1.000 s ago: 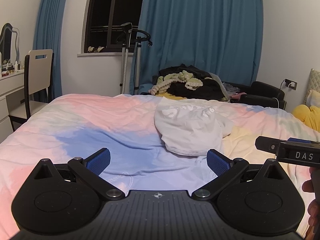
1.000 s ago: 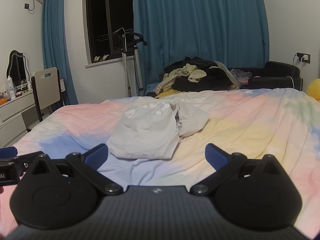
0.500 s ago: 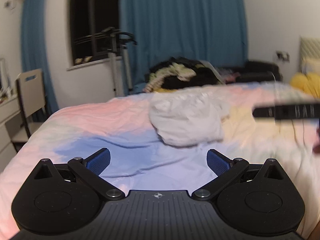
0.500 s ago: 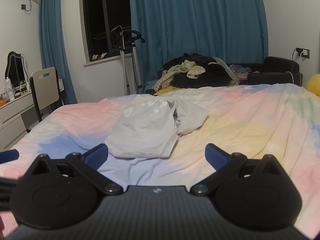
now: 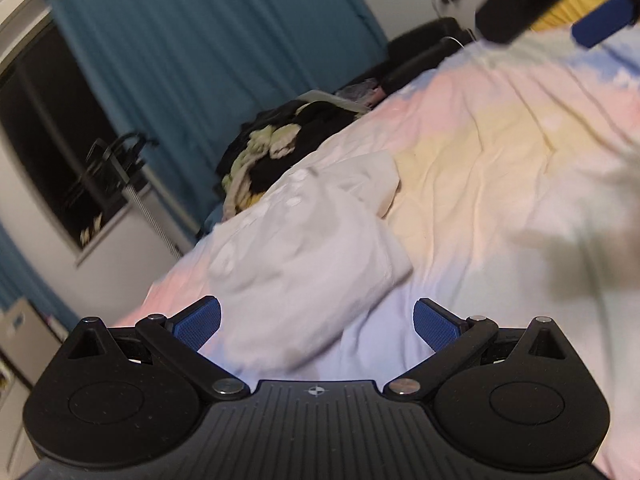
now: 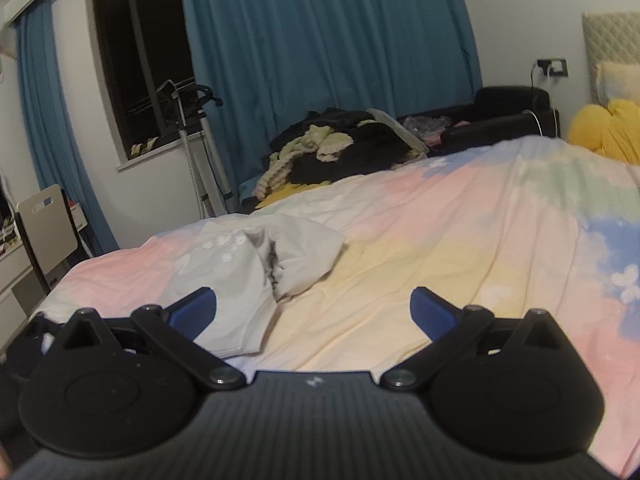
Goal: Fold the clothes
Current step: 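Grasp the white T-shirt edge with the left gripper and lift it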
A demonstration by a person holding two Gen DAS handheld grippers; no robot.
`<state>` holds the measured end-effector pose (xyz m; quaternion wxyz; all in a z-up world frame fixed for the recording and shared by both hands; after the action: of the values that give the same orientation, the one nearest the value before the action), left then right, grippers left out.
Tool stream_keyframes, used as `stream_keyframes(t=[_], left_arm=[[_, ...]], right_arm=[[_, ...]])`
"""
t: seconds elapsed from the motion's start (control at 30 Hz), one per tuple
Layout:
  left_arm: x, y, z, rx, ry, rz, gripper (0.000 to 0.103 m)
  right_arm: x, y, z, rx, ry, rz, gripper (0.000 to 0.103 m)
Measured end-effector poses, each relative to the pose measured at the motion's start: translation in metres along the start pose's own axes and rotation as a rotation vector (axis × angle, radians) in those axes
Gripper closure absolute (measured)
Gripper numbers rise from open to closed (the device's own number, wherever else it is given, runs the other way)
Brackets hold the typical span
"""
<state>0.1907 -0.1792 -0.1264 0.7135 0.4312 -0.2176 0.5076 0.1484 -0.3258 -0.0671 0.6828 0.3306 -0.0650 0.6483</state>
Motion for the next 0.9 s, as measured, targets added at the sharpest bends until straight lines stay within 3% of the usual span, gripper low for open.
stream_keyframes(t=[0.27, 0.3, 0.37, 0.43, 0.5, 0.73, 0.9], left_arm=[[-0.030, -0.080, 0.006, 0.041, -0.062, -0.006, 0.000], [-0.029, -0.082, 0.007, 0.037, -0.047, -0.003, 0.005], [-0.024, -0.086, 0.010, 0.036, -0.011, 0.002, 0.031], [-0.014, -0.084, 0.010, 0.054, 0.051, 0.003, 0.075], [-0.002, -0.074, 0.010, 0.045, 0.117, 0.002, 0.091], [0.056, 0.016, 0.005, -0.074, 0.334, 0.013, 0.096], [0.094, 0.089, -0.018, -0.129, 0.502, -0.019, 0.097]], right_arm=[[-0.024, -0.029, 0.000, 0.025, -0.055, 0.005, 0.000], [-0.026, -0.032, 0.000, 0.025, -0.058, 0.005, 0.000], [-0.031, -0.040, 0.000, 0.028, -0.070, -0.001, 0.000], [-0.034, -0.049, -0.002, 0.036, -0.088, -0.009, 0.000], [-0.035, -0.054, -0.004, 0.042, -0.094, -0.013, 0.000], [-0.031, -0.049, -0.001, 0.008, -0.077, -0.005, 0.000], [-0.015, -0.031, 0.002, -0.043, -0.031, 0.060, 0.000]])
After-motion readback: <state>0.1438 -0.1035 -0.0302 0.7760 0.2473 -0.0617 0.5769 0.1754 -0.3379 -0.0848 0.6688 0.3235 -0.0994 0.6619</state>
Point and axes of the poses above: each gripper's, at about its wrist camera, not at the fingertips, and y roughly against the way its jaws point, x to its left, z to its top, the point moved 7 cm from there along -y, roughly the way its jaws point, and after that the axes turned 15 degrees about -y, right-handed, at the moved point
